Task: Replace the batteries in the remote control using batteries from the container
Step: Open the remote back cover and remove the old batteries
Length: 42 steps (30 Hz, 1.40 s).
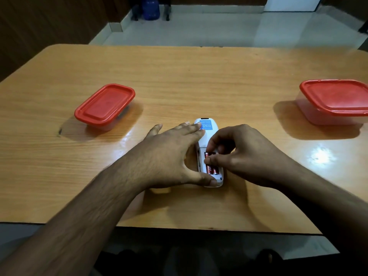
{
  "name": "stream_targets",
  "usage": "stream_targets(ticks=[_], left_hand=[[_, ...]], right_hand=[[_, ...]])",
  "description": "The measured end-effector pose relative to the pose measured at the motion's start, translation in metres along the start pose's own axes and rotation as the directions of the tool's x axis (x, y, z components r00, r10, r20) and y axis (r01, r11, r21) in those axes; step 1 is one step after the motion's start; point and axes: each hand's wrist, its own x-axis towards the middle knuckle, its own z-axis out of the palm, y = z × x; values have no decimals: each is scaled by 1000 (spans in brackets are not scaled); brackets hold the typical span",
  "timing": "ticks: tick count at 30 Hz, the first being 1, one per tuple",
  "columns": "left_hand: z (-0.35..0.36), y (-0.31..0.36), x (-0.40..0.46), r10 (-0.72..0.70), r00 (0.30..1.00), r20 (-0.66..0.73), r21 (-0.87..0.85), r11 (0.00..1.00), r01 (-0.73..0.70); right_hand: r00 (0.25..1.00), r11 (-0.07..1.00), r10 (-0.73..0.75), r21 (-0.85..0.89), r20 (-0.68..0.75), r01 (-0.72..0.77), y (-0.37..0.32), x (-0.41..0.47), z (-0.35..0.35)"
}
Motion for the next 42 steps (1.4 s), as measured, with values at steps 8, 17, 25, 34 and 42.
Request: stream_targets(ticks=[8,17,25,34,42], left_hand=[[-1,2,0,-9,1000,0,3,1000,9],[-5,5,-6,39,998,-57,-28,999,-41],[-22,27,-19,31,870,-491,-519,792,-321],[-18,21,-19,-72,882,-466,-684,661,-308],[-12,15,-10,-185,938,-293,-789,601,-128]], right_hand=[[998,997,23,76,-58,-19,2,-2,0],[991,863,31,503,-133,41,-4,-10,-3],[980,685,35,718,-196,119,-13,-24,-25],[945,815,-11,545,-327,198,-11,-26,-34],[989,995,-52,72,-136,62,8,-18,-29]])
